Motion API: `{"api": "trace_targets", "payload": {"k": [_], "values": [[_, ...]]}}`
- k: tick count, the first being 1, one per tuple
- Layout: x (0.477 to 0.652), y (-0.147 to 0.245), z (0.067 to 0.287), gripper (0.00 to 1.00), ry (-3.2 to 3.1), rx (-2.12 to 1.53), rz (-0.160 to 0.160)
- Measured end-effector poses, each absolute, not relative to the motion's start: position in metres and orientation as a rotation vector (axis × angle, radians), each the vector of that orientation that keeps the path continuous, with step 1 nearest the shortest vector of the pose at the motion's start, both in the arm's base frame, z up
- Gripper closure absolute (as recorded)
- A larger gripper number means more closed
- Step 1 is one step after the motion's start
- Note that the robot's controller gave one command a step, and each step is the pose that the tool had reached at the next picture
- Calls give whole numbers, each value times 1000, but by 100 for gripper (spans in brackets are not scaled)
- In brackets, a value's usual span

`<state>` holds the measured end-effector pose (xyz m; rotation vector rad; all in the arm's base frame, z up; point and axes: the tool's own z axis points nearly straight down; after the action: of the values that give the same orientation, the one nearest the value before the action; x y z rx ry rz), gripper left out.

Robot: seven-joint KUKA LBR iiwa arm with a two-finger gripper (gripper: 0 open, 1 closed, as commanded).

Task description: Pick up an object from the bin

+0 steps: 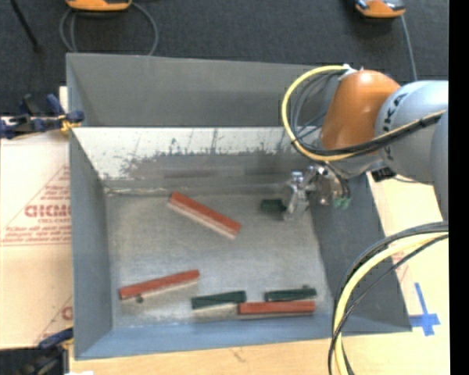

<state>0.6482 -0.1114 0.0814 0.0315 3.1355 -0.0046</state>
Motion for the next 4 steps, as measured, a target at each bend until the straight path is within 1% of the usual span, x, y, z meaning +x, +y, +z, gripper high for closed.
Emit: {"api": "trace_targets", "payload": {"k": [4], "values": [[648, -111, 81, 100, 3136, 29, -5]]}}
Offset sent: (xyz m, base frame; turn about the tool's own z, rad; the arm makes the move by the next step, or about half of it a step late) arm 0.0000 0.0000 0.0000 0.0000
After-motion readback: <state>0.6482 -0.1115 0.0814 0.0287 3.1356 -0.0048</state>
